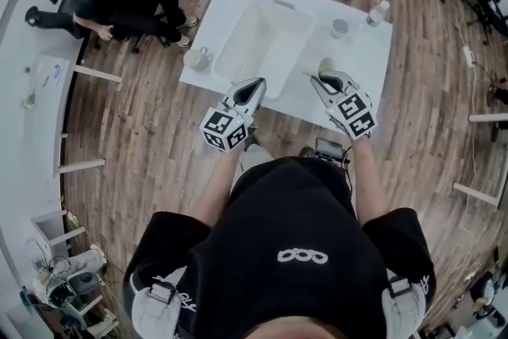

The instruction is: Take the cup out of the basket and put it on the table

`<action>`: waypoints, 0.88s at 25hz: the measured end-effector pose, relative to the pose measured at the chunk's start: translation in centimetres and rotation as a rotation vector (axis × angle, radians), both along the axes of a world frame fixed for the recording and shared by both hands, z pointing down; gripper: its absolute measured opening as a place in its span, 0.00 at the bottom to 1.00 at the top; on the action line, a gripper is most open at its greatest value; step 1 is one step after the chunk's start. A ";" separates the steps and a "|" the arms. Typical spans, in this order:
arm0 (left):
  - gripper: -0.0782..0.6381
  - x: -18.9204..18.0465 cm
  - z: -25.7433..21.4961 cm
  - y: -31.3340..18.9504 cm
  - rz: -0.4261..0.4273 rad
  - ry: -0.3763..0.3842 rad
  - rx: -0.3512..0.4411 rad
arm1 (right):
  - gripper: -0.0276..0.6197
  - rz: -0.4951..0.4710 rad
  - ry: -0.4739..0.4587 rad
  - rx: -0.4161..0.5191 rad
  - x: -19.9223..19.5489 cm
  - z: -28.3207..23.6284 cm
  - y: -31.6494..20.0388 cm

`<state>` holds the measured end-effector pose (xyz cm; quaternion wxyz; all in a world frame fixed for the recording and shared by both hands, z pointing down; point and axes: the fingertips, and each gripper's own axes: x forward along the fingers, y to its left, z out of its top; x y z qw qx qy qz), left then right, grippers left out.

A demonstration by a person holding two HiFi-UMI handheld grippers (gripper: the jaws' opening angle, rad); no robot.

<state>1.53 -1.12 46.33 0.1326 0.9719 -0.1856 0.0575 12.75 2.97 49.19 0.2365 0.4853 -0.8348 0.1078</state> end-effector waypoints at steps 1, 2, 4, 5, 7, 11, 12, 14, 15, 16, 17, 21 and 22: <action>0.12 0.4 0.0 0.6 -0.007 0.003 -0.002 | 0.09 -0.001 -0.005 -0.004 0.5 0.2 0.9; 0.12 0.9 0.0 1.1 -0.013 0.007 -0.002 | 0.09 0.000 -0.010 -0.006 1.0 0.2 1.6; 0.12 1.6 -0.1 2.0 -0.024 0.013 -0.001 | 0.09 0.002 -0.021 -0.008 1.9 0.3 2.9; 0.12 1.8 -0.1 2.4 -0.030 0.014 -0.002 | 0.09 0.002 -0.028 -0.009 2.1 0.3 3.5; 0.12 2.2 0.0 3.1 -0.041 0.018 -0.004 | 0.09 -0.002 -0.033 -0.012 2.4 0.5 4.4; 0.12 2.6 0.3 4.5 -0.064 0.026 -0.006 | 0.09 -0.019 -0.035 -0.023 2.7 1.3 6.0; 0.12 2.6 0.4 4.8 -0.069 0.027 -0.004 | 0.09 -0.023 -0.037 -0.022 2.6 1.4 6.3; 0.12 2.7 0.7 5.6 -0.074 0.026 -0.004 | 0.09 -0.026 -0.040 -0.013 2.6 1.4 6.9; 0.12 2.8 0.8 6.1 -0.077 0.026 -0.004 | 0.09 -0.027 -0.041 -0.005 2.5 1.2 7.1; 0.12 2.8 0.9 6.5 -0.080 0.026 -0.005 | 0.09 -0.027 -0.041 -0.001 2.6 1.1 7.4; 0.12 2.8 1.0 6.8 -0.083 0.025 -0.005 | 0.09 -0.028 -0.041 -0.004 2.7 1.4 7.8; 0.12 2.8 1.1 7.9 -0.092 0.025 -0.004 | 0.09 -0.029 -0.044 -0.017 3.2 2.0 9.0; 0.12 2.8 1.1 8.1 -0.093 0.026 -0.004 | 0.09 -0.028 -0.045 -0.013 3.3 1.9 9.1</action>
